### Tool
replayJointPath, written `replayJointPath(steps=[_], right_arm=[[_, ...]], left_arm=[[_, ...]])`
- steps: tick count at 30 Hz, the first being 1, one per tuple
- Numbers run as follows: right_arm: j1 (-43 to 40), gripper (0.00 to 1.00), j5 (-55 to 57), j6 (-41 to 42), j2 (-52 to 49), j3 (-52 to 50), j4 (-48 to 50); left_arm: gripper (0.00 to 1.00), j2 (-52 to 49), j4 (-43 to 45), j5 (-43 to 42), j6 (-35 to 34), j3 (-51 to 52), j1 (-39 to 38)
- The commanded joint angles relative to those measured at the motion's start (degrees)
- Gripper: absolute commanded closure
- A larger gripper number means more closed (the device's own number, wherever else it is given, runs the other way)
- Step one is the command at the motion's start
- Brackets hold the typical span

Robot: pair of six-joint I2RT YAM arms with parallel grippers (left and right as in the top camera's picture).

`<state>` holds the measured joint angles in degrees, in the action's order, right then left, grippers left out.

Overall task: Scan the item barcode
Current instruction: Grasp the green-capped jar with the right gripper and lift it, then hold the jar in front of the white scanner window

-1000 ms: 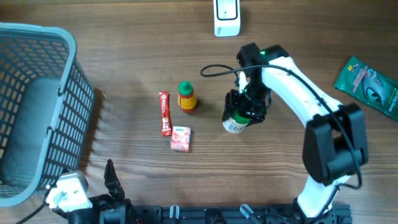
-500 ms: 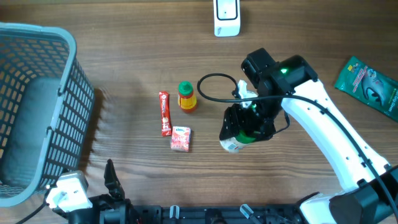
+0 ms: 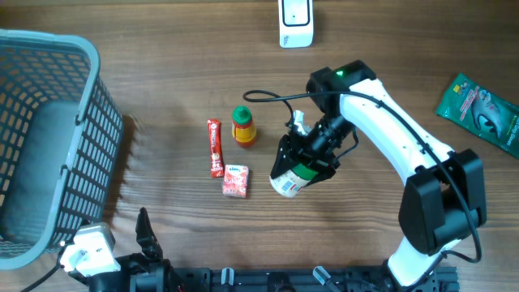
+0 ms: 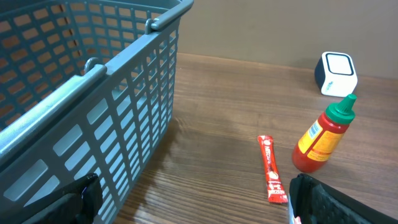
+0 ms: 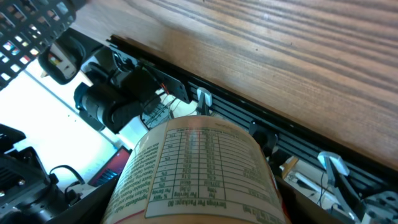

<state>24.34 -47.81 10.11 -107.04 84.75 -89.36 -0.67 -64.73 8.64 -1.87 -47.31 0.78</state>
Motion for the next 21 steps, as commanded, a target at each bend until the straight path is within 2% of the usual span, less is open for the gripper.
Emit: replayJointPath(steps=[1, 4, 7, 10, 11, 14, 19, 20, 21], right_arm=[[-1.5, 0.42, -1.9, -3.7, -0.3, 1.0, -0.8], [-1.9, 0.45, -1.4, -5.7, 0.4, 1.0, -3.0], [-1.9, 0.46, -0.9, -5.6, 5.6, 1.0, -3.0], [-1.9, 0.49, 7.1, -1.2, 12.5, 1.0, 0.3], [-1.9, 0.50, 15.8, 4.6, 15.9, 1.0, 6.4], [-1.9, 0.49, 28.4, 10.0, 18.8, 1.0, 19.5], [-1.9, 0.49, 39.9, 9.9, 18.0, 1.0, 39.6], [-1.9, 0.46, 41.9, 9.5, 17.9, 0.9, 41.9], [-1.9, 0.39, 44.8, 9.5, 17.7, 0.5, 44.7]], left_arm=[[0.00, 0.4, 0.1, -0.3, -0.3, -0.1, 0.2], [0.00, 0.4, 0.2, -0.3, -0.3, -0.1, 0.2], [0.00, 0.4, 0.2, -0.3, -0.3, -0.1, 0.2], [0.00, 0.4, 0.2, -0.3, -0.3, -0.1, 0.3], [0.00, 0.4, 0.2, -0.3, -0.3, -0.1, 0.3], [0.00, 0.4, 0.2, -0.3, -0.3, -0.1, 0.3], [0.00, 0.4, 0.2, -0.3, -0.3, -0.1, 0.2], [0.00, 0.4, 0.1, -0.3, -0.3, -0.1, 0.3], [0.00, 0.4, 0.2, -0.3, -0.3, -0.1, 0.3]])
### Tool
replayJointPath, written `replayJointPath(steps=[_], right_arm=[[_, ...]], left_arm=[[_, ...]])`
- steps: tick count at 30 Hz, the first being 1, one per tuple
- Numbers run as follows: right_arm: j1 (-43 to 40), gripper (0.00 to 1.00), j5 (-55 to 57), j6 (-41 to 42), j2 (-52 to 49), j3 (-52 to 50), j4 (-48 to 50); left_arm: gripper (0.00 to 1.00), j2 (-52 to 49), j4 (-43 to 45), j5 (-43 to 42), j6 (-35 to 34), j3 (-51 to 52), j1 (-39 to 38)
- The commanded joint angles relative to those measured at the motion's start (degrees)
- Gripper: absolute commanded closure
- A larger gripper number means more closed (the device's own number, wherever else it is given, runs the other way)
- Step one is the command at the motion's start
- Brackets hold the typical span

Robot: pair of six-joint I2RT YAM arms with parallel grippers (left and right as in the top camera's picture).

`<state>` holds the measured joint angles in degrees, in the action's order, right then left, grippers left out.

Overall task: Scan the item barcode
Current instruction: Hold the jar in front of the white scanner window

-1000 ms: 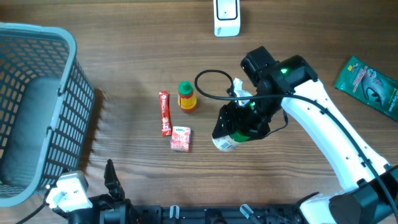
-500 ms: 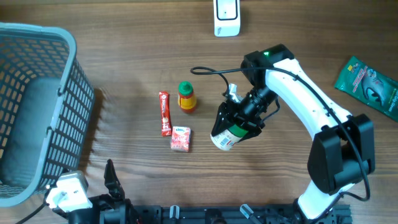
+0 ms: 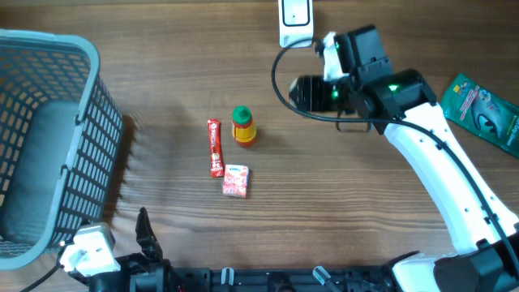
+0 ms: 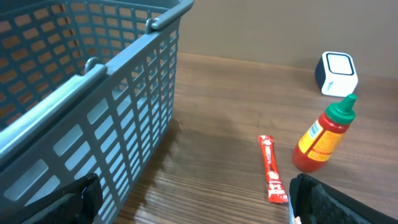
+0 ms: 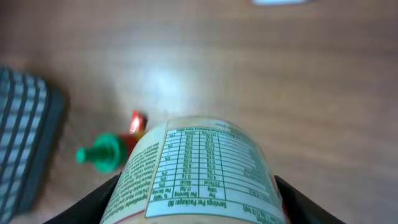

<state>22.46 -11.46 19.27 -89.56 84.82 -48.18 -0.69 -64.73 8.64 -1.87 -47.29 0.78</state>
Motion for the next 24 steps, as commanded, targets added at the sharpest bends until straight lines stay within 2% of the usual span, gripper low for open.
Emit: replayJointPath(steps=[1, 2, 4, 6, 9, 15, 20, 24], right_arm=[[0.0, 0.39, 9.9, -0.4, -0.2, 0.0, 5.1], [0.0, 0.40, 10.2, -2.8, -1.1, 0.0, 5.5], [0.0, 0.47, 10.2, -4.5, -3.3, 0.0, 5.5], [0.0, 0.48, 10.3, -6.2, -6.4, 0.0, 7.7], [0.0, 0.47, 11.4, -8.8, -12.4, 0.0, 16.1], [-0.5, 0.42, 21.5, -18.3, -24.3, 0.0, 46.7], [-3.3, 0.34, 21.8, -21.6, -37.6, 4.6, 70.9], [-3.8, 0.34, 20.0, -22.3, -46.7, 15.5, 71.6]], left_arm=[[0.00, 0.4, 0.2, -0.3, -0.3, -0.1, 0.3], [0.00, 0.4, 0.2, -0.3, -0.3, -0.1, 0.2], [0.00, 0.4, 0.2, -0.3, -0.3, -0.1, 0.2], [0.00, 0.4, 0.2, -0.3, -0.3, -0.1, 0.3], [0.00, 0.4, 0.2, -0.3, -0.3, -0.1, 0.2], [0.00, 0.4, 0.2, -0.3, -0.3, -0.1, 0.3], [0.00, 0.4, 0.2, -0.3, -0.3, -0.1, 0.3], [0.00, 0.4, 0.2, -0.3, -0.3, -0.1, 0.3]])
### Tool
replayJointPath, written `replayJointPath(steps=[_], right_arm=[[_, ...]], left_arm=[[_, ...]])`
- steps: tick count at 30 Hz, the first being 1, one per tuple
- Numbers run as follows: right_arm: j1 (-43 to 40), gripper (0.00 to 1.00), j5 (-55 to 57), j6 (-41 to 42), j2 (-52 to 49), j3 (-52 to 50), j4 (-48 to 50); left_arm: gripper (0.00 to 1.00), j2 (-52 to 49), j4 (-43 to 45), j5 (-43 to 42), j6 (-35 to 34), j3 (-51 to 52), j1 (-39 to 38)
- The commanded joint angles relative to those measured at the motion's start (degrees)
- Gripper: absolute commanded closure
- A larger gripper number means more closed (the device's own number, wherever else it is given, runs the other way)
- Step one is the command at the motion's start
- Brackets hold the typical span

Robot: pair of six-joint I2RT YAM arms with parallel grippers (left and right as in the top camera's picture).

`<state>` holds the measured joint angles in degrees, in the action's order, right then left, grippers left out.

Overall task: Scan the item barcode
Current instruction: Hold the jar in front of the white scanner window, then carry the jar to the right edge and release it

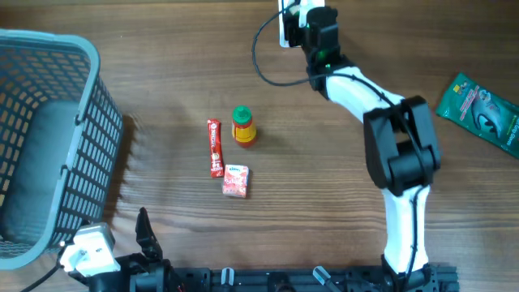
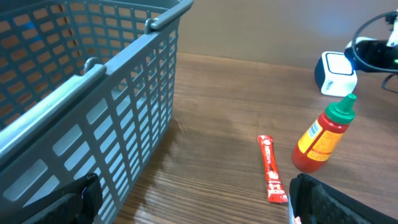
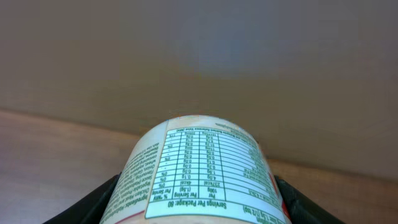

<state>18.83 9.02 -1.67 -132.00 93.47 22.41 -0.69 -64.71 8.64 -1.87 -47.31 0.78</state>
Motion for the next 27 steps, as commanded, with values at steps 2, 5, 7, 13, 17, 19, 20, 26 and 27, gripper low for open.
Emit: replayJointPath(steps=[2, 5, 7, 13, 17, 19, 20, 26, 27], right_arm=[[-0.1, 0.34, -0.4, -1.3, -8.1, 11.2, 1.2], [-0.1, 0.34, -0.4, 0.3, -8.3, 11.3, 2.6], [-0.1, 0.34, -0.4, 1.9, -8.0, 11.6, 1.2], [-2.6, 0.39, -0.2, 6.6, 8.1, 11.6, -16.5], [-14.6, 0.42, 0.4, 27.1, 20.7, 11.6, -57.1], [-22.5, 0.45, 0.4, 30.6, 21.4, 11.6, -71.3], [-26.3, 0.45, 0.4, 30.6, 21.2, 10.8, -74.8], [-50.0, 0.45, -4.7, 30.4, 21.2, -3.9, -79.7], [-52.0, 0.45, -5.7, 30.4, 21.2, -6.1, -78.6]], left_arm=[[0.00, 0.4, 0.1, -0.3, -0.3, -0.1, 0.2], [0.00, 0.4, 0.1, -0.3, -0.3, -0.1, 0.3], [0.00, 0.4, 0.1, -0.3, -0.3, -0.1, 0.2], [0.00, 0.4, 0.1, -0.3, -0.3, -0.1, 0.2], [0.00, 0.4, 0.1, -0.3, -0.3, -0.1, 0.3], [0.00, 0.4, 0.1, -0.3, -0.3, -0.1, 0.2], [0.00, 0.4, 0.1, -0.3, -0.3, -0.1, 0.2], [0.00, 0.4, 0.1, -0.3, -0.3, -0.1, 0.2], [0.00, 0.4, 0.1, -0.3, -0.3, -0.1, 0.3]])
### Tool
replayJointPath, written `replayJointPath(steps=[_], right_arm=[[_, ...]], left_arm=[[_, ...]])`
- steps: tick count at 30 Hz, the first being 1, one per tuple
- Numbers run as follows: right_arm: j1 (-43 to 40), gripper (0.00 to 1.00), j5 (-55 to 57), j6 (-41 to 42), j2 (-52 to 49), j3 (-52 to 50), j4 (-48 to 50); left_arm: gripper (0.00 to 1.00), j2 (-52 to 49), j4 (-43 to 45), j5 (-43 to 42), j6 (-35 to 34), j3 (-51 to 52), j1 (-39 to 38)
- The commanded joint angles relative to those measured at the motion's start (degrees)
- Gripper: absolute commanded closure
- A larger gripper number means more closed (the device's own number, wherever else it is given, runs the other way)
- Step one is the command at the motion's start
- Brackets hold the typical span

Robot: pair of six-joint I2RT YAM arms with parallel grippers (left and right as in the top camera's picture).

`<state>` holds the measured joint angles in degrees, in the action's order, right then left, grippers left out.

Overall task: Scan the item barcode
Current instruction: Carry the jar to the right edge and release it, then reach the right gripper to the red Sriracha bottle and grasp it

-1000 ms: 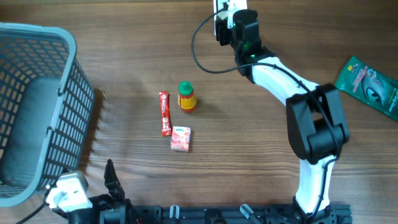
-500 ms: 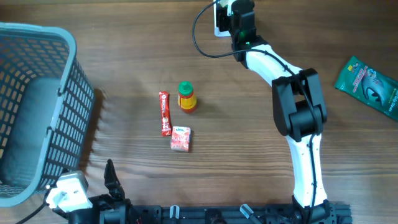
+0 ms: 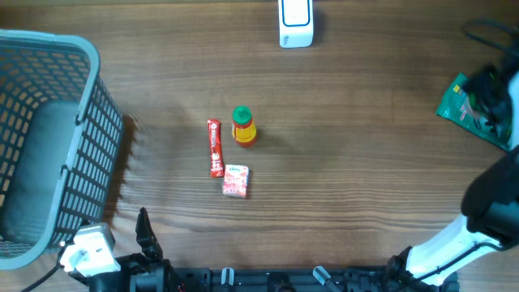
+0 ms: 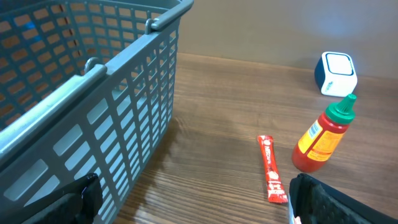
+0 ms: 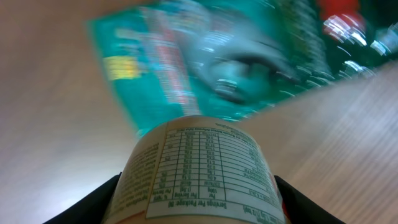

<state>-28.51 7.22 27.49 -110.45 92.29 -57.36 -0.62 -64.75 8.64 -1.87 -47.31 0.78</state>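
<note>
A jar (image 5: 199, 168) with a white nutrition label fills the right wrist view, and my right gripper (image 5: 198, 208) is shut on it, a black finger on each side. Overhead, that gripper (image 3: 490, 83) is at the table's far right edge, over a green packet (image 3: 474, 108); the jar itself is hidden there. The white scanner (image 3: 294, 23) stands at the far middle edge and also shows as a small white scanner (image 4: 336, 73) in the left wrist view. My left gripper (image 4: 193, 208) is open and empty near the front left corner.
A grey basket (image 3: 49, 138) fills the left side. Mid-table stand a green-capped sauce bottle (image 3: 242, 126), a red stick packet (image 3: 214, 148) and a pink packet (image 3: 236, 181). The green packet (image 5: 224, 62) lies blurred behind the jar.
My right gripper, still shut on the jar, has gone from in front of the scanner at the far edge to the far right, over the green packet. The left arm has not moved.
My right gripper held the jar low at mid-table, right of the pink packet. Then it held it just below the scanner, then right at the scanner. Now it holds it at the right edge over the green packet.
</note>
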Motion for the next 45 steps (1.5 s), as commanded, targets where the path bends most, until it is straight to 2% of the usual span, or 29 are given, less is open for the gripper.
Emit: replayJointPath(steps=[1, 5, 9, 11, 12, 15, 18, 22, 25, 27, 30, 31, 33, 34, 35, 37, 41, 43, 45], right_arm=[[-7.3, 0.45, -4.3, 1.7, -0.3, -7.8, 2.5], [-17.2, 0.41, -2.8, 2.1, -0.7, -14.6, 9.1], [-23.6, 0.36, -1.0, 2.0, -2.2, -15.5, 15.8], [-25.5, 0.22, -1.0, 1.3, -2.5, -15.5, 18.7], [-25.7, 0.00, -1.0, 0.3, -2.5, -15.4, 19.6], [-25.7, 0.00, -1.1, -0.5, -1.9, -13.6, 17.9], [-25.7, 0.00, -2.8, 1.9, 4.5, -9.2, 12.2], [-24.7, 0.01, -22.9, 7.5, 20.2, -7.8, 9.2], [-19.4, 0.00, -30.1, 10.3, 30.6, -7.8, 4.2], [-10.8, 0.00, -30.5, 11.9, 36.7, -7.8, -1.0], [-1.8, 0.00, -30.9, 18.6, 38.5, -7.8, -5.6], [3.8, 0.00, -30.9, 22.8, 38.2, -8.2, -7.0], [13.5, 0.00, -33.3, 30.2, 36.3, -11.0, -6.1], [15.9, 0.00, -34.0, 33.1, 35.3, -12.0, -5.3], [20.4, 0.00, -36.6, 36.9, 32.3, -13.8, -2.5], [26.1, 0.00, -44.8, 37.2, 25.2, -15.6, 5.0], [32.7, 0.00, -53.9, 39.9, 11.1, -15.6, 13.2], [36.5, 0.00, -62.3, 41.9, 2.5, -15.6, 24.2], [38.8, 0.00, -65.6, 47.1, -1.8, -15.6, 32.6]], left_arm=[[0.00, 0.3, 0.2, -0.3, -0.3, -0.1, 0.3], [0.00, 0.3, 0.2, -0.3, -0.3, -0.1, 0.2], [0.00, 0.3, 0.2, -0.3, -0.3, -0.1, 0.3], [0.00, 0.3, 0.2, -0.3, -0.3, -0.1, 0.3], [0.00, 0.3, 0.2, -0.3, -0.3, -0.1, 0.3], [0.00, 0.3, 0.2, -0.3, -0.3, -0.1, 0.2], [0.00, 0.3, 0.2, -0.3, -0.3, -0.1, 0.3], [0.00, 0.3, 0.2, -0.3, -0.3, -0.1, 0.2], [0.00, 0.3, 0.2, -0.3, -0.3, -0.1, 0.2], [0.00, 0.3, 0.2, -0.3, -0.3, -0.1, 0.2], [0.00, 0.3, 0.2, -0.3, -0.3, -0.1, 0.3], [0.00, 0.3, 0.2, -0.3, -0.3, -0.1, 0.2], [0.00, 0.3, 0.2, -0.3, -0.3, -0.1, 0.3], [0.00, 0.3, 0.2, -0.3, -0.3, -0.1, 0.3], [0.00, 0.3, 0.2, -0.3, -0.3, -0.1, 0.3], [0.00, 0.3, 0.2, -0.3, -0.3, -0.1, 0.3], [0.00, 0.3, 0.2, -0.3, -0.3, -0.1, 0.3], [0.00, 0.3, 0.2, -0.3, -0.3, -0.1, 0.3], [0.00, 0.3, 0.2, -0.3, -0.3, -0.1, 0.2]])
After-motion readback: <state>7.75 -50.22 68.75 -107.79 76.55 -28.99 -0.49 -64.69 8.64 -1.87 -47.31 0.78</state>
